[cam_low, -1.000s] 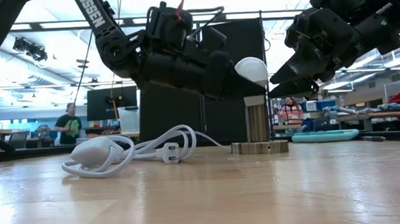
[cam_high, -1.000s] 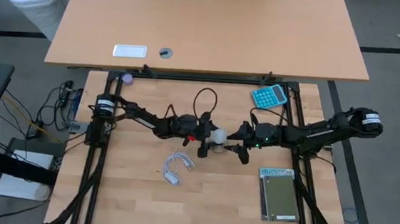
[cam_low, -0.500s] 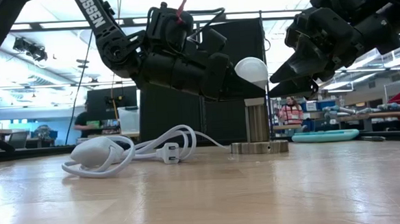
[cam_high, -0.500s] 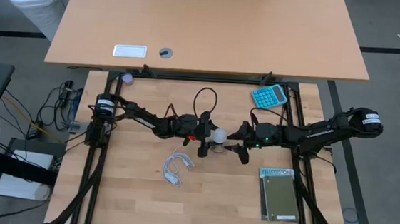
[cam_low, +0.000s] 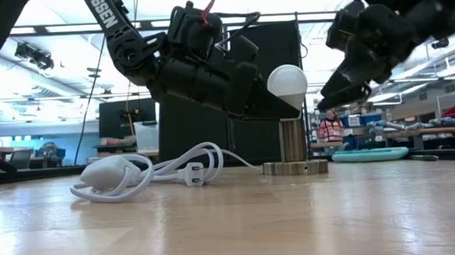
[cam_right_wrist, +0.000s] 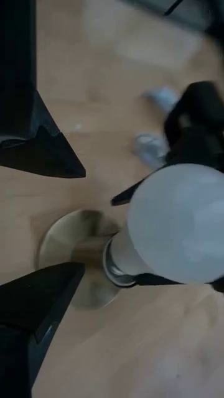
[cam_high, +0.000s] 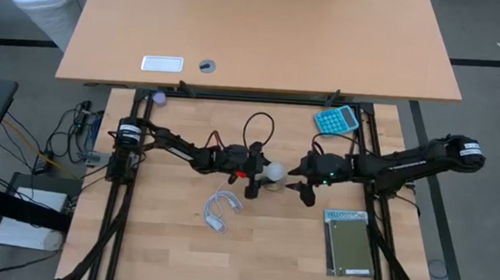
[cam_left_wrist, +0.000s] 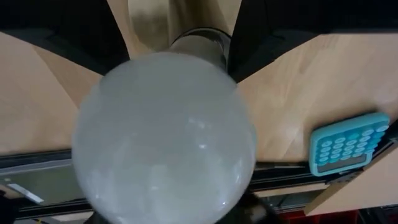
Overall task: Screw lightbulb
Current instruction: Insert the lightbulb into the socket
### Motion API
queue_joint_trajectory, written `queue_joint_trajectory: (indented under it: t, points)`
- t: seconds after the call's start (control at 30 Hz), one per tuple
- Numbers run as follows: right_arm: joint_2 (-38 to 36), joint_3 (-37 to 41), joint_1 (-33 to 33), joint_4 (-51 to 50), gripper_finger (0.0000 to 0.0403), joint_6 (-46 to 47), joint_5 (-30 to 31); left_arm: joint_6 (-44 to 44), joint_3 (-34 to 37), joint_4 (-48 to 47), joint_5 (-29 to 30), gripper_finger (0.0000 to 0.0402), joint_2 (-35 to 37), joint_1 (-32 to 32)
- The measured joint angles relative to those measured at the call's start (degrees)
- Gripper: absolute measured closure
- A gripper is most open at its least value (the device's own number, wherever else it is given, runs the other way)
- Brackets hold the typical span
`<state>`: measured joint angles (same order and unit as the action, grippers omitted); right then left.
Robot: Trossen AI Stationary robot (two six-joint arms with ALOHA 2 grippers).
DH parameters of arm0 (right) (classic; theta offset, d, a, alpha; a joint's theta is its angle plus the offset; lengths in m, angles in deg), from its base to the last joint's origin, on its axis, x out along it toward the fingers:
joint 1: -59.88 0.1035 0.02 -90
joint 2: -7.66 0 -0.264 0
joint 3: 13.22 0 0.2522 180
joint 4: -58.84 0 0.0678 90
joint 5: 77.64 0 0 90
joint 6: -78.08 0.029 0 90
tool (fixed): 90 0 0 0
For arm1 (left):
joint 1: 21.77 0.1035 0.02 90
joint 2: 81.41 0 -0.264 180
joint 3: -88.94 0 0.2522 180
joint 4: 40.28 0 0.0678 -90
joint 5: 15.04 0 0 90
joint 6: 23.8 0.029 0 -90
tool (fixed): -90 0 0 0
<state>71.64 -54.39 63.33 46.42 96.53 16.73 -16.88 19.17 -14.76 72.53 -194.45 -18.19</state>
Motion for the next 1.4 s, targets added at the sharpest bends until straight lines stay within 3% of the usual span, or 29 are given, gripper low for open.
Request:
queue_joint_trajectory:
  t: [0.13, 0.43, 0.8, 0.97, 1.4]
  points:
    - [0.5, -9.0, 1.6, -15.5, 0.0167, -4.4, 3.3, 0.2, 0.0, -2.6, 0.0, 0.0131, 1.8, 0.0]
    - [1.1, -19.0, 2.2, -30.3, 0.0166, -8.3, 6.2, 0.4, 2.0, -4.7, 0.2, 0.0131, 2.5, 0.0]
    - [7.3, -26.1, 2.2, -33.2, 0.0166, -14.5, 6.8, 0.1, 6.4, 2.9, 3.1, 0.0131, 2.5, 0.0]
    - [12.5, -33.7, 2.2, -38.7, 0.016, -19.5, 9.1, 0.2, 6.5, 3.1, 4.6, 0.0131, 2.5, 0.0]
    - [20.3, -46.8, 1.9, -45.6, 0.0072, -27.6, 9.9, 0.3, 6.5, 3.8, 6.6, 0.0118, 2.4, 0.0]
